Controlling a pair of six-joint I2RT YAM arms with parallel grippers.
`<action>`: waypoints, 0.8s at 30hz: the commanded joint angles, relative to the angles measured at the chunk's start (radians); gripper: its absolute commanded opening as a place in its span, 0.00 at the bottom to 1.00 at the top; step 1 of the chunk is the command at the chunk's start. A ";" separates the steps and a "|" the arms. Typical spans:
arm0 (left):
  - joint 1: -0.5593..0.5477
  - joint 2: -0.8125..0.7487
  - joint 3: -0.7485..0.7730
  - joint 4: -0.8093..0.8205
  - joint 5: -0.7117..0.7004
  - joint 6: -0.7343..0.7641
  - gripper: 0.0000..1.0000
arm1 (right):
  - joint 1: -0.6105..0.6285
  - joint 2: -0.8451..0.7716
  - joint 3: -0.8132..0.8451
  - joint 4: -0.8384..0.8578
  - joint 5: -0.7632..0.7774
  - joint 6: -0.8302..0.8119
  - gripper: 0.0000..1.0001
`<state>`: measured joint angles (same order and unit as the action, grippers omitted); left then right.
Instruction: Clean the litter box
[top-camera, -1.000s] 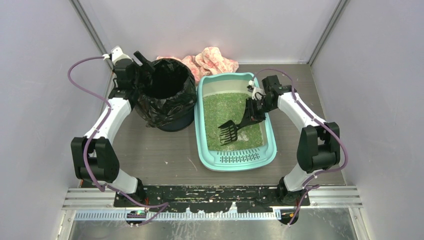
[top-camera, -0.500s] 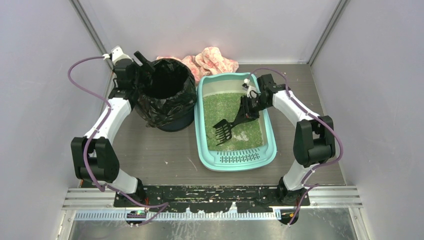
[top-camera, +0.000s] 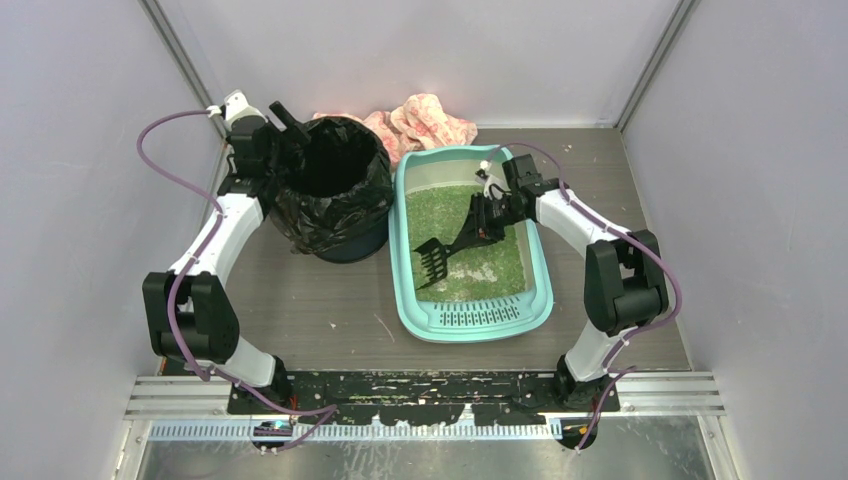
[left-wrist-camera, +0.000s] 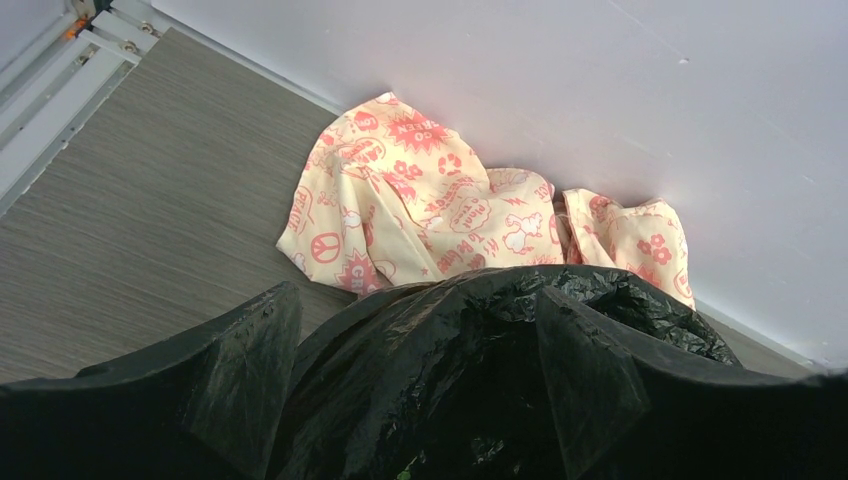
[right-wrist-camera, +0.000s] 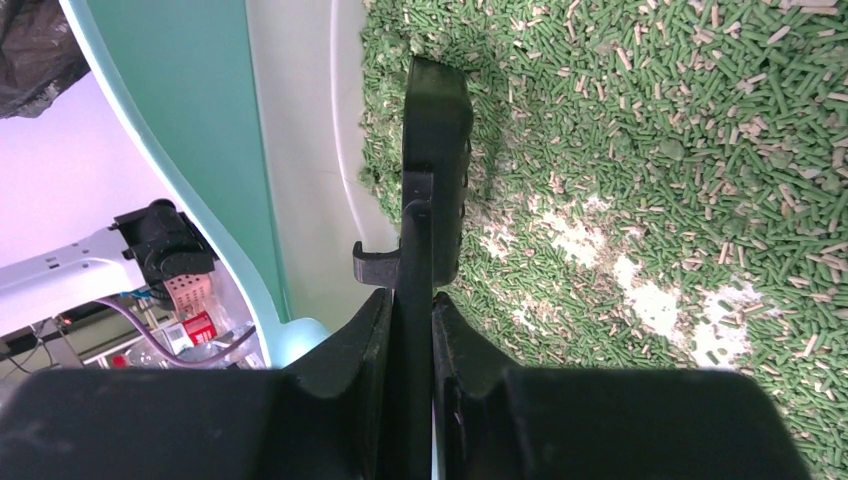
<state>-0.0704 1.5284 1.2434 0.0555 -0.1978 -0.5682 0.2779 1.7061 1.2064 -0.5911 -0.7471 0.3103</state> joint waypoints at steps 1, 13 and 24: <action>-0.016 0.041 0.016 -0.028 0.034 -0.006 0.86 | -0.008 -0.032 0.007 0.070 -0.075 0.034 0.01; -0.016 0.047 0.011 -0.021 0.035 -0.010 0.85 | -0.137 -0.076 0.055 -0.009 -0.136 0.004 0.01; -0.016 0.038 -0.004 -0.020 0.032 -0.010 0.86 | -0.186 -0.110 0.068 -0.042 -0.150 -0.014 0.01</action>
<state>-0.0700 1.5349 1.2491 0.0578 -0.1982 -0.5682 0.1017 1.6531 1.2270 -0.6285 -0.8516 0.3119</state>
